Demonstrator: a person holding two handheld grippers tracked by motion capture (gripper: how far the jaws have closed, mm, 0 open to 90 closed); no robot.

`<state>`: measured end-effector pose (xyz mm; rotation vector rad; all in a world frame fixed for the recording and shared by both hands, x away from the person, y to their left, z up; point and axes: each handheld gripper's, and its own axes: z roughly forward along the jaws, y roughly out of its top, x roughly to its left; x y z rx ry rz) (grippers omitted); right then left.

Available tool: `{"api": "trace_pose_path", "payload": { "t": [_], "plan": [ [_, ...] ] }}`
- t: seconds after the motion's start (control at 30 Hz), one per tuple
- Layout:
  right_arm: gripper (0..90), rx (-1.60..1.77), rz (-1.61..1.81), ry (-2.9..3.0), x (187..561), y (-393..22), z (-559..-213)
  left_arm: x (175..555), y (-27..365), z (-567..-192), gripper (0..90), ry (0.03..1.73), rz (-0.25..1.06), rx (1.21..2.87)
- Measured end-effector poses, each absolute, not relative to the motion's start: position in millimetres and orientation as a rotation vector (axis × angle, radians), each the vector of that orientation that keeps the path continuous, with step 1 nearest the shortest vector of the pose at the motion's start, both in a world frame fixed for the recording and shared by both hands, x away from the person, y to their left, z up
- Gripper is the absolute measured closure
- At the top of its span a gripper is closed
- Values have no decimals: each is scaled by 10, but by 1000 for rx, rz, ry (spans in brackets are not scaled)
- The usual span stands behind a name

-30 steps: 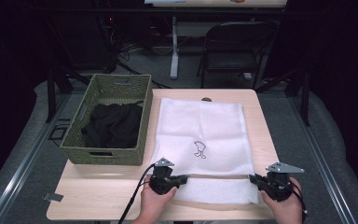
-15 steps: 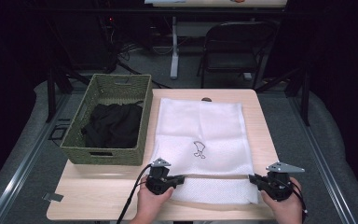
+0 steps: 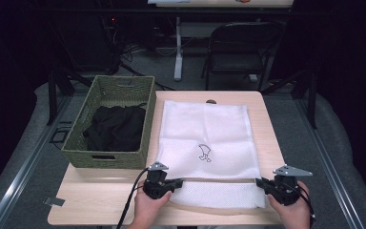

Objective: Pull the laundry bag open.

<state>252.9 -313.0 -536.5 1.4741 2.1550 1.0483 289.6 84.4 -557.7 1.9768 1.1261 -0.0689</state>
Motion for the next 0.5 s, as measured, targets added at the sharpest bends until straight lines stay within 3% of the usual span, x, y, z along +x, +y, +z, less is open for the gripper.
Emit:
{"api": "trace_pose_path", "payload": {
  "t": [0.5],
  "plan": [
    [830,1481,1042,2150,2536,-3147,-5373,2876,1039,-5558,871,1161,-45,1968]
  ]
}}
